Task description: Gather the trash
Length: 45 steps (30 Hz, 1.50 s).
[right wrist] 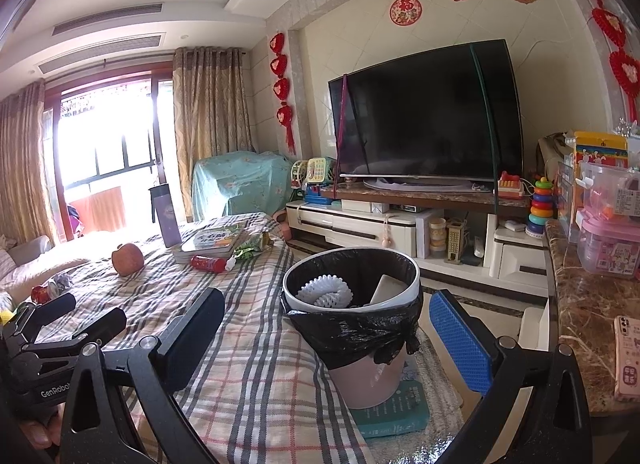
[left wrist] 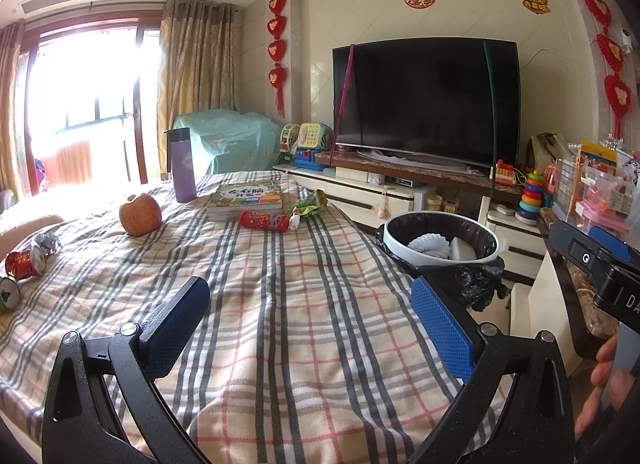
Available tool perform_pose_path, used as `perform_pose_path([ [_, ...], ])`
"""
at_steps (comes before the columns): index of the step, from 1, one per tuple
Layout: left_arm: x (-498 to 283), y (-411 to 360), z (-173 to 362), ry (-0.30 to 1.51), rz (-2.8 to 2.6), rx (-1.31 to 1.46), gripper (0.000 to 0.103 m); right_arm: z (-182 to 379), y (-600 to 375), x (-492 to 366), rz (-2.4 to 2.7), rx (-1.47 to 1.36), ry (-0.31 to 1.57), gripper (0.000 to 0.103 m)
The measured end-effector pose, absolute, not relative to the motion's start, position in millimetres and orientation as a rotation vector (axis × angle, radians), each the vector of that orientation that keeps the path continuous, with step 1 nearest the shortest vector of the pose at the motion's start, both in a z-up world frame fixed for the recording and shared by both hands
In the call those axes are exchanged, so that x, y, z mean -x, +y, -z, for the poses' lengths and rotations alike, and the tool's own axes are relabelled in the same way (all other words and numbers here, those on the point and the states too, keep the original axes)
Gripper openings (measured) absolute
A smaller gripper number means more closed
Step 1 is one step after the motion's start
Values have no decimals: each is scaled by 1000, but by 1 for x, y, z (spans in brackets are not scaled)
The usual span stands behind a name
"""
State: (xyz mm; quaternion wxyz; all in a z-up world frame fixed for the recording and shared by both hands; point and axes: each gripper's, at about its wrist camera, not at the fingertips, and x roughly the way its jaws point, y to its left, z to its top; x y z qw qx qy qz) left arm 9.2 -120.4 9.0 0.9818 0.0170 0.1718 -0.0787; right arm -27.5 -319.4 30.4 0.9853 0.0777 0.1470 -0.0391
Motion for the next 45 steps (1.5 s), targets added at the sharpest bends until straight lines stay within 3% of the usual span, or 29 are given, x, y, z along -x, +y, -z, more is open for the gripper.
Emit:
perform_pose_path([
  [45,-15,-120,-6,366,182,-12,103,-26,-317,24,60,-177,303,103],
])
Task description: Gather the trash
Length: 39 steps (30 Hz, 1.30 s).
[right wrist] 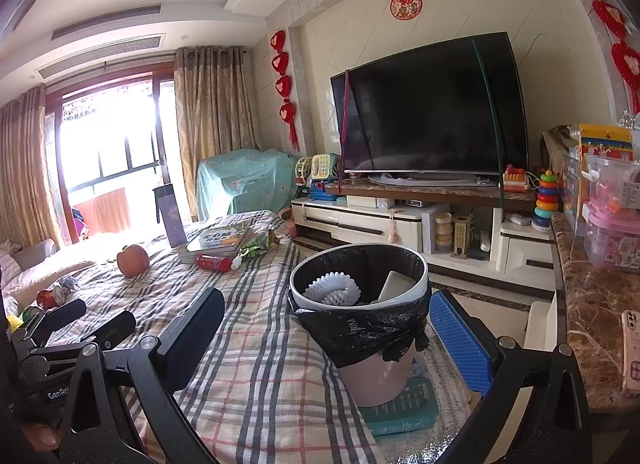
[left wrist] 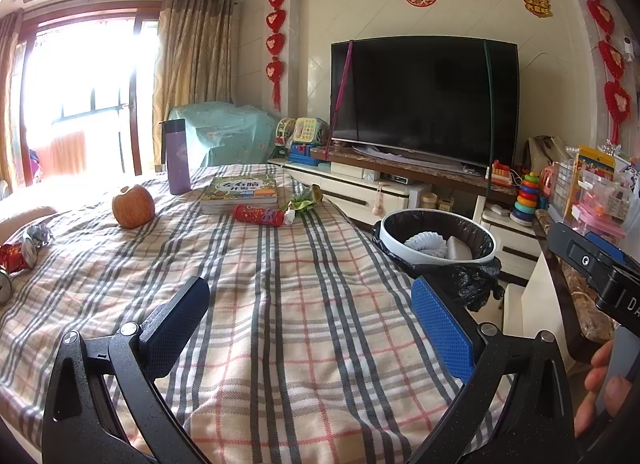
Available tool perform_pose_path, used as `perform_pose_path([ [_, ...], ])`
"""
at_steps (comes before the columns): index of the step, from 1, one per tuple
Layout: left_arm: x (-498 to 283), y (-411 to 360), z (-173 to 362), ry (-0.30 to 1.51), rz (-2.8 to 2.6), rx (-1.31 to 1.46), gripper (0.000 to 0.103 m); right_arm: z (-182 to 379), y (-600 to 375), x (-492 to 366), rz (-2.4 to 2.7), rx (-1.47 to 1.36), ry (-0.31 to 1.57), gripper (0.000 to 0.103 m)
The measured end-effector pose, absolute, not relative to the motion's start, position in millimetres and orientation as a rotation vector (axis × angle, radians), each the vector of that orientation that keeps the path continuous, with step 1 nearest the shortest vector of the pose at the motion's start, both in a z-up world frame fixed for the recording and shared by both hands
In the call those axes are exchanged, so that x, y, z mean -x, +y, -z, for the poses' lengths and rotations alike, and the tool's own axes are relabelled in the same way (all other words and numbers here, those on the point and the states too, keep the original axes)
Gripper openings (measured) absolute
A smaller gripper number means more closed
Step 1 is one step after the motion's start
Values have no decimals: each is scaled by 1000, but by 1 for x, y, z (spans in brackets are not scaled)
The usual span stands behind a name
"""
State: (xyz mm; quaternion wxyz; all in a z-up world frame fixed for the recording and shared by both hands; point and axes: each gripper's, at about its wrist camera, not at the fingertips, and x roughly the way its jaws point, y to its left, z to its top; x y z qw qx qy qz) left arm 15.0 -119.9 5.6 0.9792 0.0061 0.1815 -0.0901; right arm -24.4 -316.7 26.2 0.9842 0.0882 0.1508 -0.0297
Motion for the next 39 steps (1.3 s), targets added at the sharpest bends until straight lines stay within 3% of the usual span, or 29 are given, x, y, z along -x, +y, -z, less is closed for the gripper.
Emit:
perform_pose_path([
  [39,-31,-96,-4,422,208,68,103,-23,-305,-1,35,-181,384,103],
])
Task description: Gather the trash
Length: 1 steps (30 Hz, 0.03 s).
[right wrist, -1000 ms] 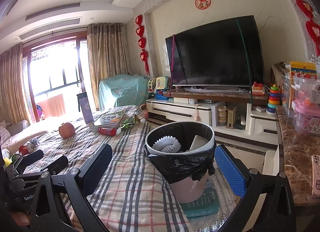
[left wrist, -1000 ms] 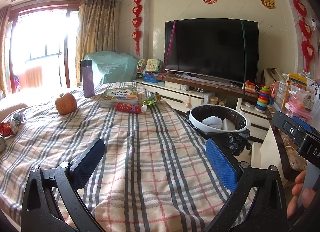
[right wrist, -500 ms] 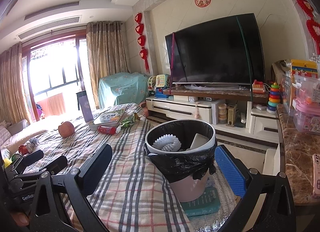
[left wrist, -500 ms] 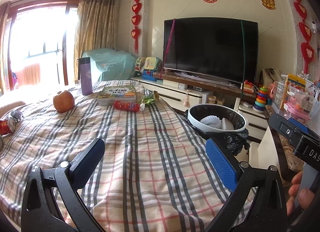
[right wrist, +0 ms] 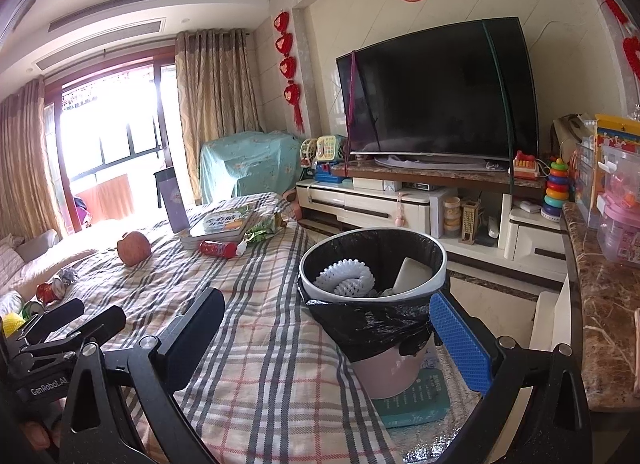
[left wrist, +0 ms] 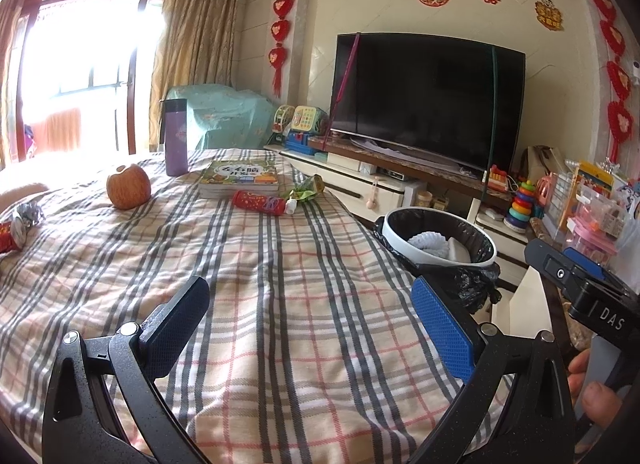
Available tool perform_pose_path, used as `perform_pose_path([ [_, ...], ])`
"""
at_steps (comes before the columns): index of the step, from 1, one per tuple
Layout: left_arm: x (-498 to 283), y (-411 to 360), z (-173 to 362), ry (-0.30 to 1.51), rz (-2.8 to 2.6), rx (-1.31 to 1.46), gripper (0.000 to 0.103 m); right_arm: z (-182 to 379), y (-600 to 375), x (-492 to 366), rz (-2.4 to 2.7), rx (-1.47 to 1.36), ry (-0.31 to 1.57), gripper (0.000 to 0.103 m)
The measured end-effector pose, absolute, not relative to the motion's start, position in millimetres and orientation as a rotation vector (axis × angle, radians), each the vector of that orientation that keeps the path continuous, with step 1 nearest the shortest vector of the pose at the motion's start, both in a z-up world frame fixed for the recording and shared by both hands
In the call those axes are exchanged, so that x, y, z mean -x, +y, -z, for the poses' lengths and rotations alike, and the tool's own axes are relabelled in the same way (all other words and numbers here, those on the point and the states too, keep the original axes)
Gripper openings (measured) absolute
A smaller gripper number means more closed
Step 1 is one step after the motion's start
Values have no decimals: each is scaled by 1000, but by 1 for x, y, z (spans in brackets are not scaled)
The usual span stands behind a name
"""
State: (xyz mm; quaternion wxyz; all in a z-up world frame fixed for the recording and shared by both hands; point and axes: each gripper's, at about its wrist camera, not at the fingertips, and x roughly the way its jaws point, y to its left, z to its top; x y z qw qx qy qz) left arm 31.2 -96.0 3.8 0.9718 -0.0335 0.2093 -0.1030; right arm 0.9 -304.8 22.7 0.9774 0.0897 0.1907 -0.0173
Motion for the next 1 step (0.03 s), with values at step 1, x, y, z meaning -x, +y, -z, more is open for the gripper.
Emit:
perform_pose_path([
  [1,-32,-94,-3,425,207,74,103,-23,-303,-3,32,-180,391,103],
])
